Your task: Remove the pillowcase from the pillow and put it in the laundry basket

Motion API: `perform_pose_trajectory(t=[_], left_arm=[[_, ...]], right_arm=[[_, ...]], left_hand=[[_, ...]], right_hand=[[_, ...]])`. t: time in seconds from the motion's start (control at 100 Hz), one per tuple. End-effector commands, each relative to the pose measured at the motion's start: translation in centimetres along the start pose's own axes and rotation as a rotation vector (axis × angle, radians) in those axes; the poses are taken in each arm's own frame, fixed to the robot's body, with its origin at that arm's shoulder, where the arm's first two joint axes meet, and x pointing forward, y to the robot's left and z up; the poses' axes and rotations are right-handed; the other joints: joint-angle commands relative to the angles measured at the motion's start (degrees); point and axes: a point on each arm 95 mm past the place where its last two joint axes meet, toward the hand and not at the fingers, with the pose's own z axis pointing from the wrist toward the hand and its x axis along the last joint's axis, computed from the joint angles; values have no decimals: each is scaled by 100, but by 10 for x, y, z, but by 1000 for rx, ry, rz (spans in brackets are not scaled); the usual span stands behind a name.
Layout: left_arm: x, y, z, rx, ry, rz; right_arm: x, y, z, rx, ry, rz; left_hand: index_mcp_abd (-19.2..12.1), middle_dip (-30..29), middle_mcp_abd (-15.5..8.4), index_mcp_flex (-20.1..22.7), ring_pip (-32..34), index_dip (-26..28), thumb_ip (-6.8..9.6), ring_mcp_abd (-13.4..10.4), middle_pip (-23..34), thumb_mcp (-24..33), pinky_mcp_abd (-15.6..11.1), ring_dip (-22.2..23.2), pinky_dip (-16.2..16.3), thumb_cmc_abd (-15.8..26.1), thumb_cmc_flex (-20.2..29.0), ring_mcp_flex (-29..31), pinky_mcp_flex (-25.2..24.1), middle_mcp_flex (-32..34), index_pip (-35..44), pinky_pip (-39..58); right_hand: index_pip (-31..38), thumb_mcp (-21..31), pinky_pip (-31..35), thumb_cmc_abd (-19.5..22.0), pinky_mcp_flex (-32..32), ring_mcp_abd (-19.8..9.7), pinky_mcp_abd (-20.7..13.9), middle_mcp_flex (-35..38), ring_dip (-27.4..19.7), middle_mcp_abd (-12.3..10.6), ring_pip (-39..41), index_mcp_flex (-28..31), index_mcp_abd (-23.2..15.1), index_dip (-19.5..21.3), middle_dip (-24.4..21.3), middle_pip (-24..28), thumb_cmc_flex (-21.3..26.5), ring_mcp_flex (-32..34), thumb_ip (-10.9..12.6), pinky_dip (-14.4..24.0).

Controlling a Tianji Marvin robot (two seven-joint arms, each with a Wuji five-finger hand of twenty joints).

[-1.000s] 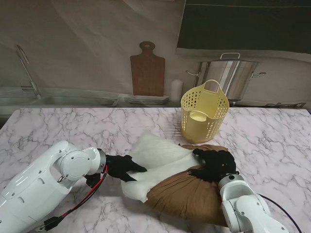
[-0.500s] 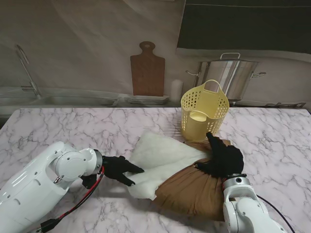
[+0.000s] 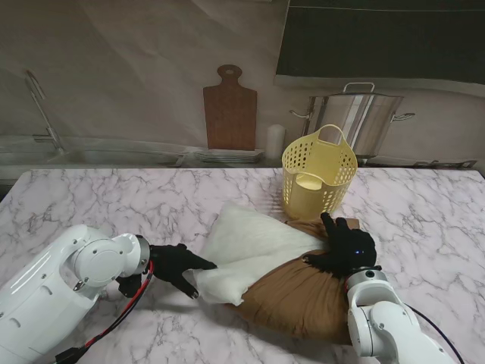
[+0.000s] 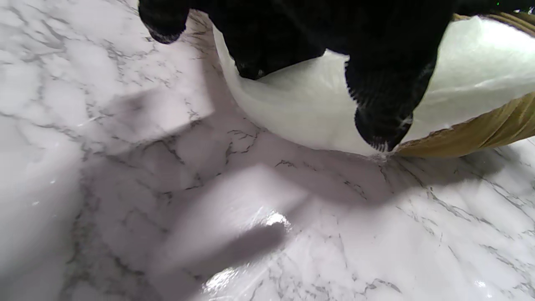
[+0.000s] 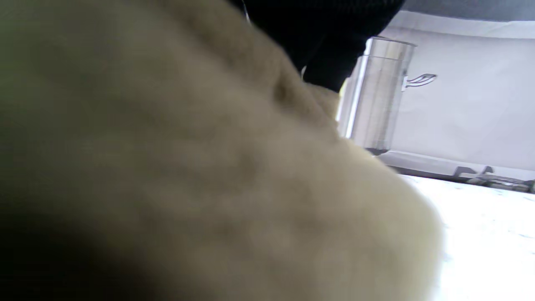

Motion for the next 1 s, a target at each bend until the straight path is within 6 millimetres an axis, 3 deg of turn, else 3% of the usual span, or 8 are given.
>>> perform_pose_trajectory(t=[0.0,0.15,0.52,0.73,0.86,0.99], left_arm=[[-15,25,0,-66,-38,-22],[-9,16,-11,51,-23,-11],[15,-29,-36,463,-62,70],[41,-50,-31,670,-12,62],[51,-54,-12,632,50,28],[41,-44,12,476,43,11]], right_arm=[[-3,-13,-3,43,11,-14],[23,-10,-7,26,119,19],[78,8,-13,0,323,144],[98,9,-13,30,424,179],[104,6,-16,33,460,194],[102,6,-21,30,458,220]], left_hand=[[168,130,1429,456,721,212,-11,2621,417,-63,178,203,119,-97,64,483,29,236,756,6321],[158,140,1425,520,746,220,-14,2622,438,-58,189,215,143,-57,62,540,61,307,782,6364],[157,203,1483,933,913,321,-69,2627,529,-76,261,322,176,611,560,870,207,666,974,6689],[94,147,1509,1178,919,418,-102,2654,433,-107,325,329,90,852,697,909,200,573,1103,6737],[124,-152,1649,765,816,367,-79,2624,221,-122,288,239,-112,533,404,717,92,35,880,6644],[541,-502,1876,-214,713,12,-41,2618,83,-87,237,126,-310,-31,-96,403,-68,-792,345,6364]], right_hand=[[180,1492,795,11,111,2778,3413,44,177,-127,526,91,-225,61,125,269,1256,315,790,254],[499,2180,1141,-83,480,2508,3245,433,360,-362,1295,197,-614,-25,289,649,1419,713,630,356],[745,2586,1464,-59,926,2326,3170,783,345,-405,1832,298,-610,-134,376,849,1647,1144,598,338],[799,2637,1491,-117,974,2319,3164,795,323,-441,1882,251,-621,-187,379,850,1605,1185,587,302],[839,2401,1419,-118,857,2424,3242,755,239,-473,1715,212,-519,-257,370,821,1254,1018,548,249],[834,1174,1207,53,465,2767,3499,616,81,-429,979,298,-383,-449,323,708,514,502,472,247]])
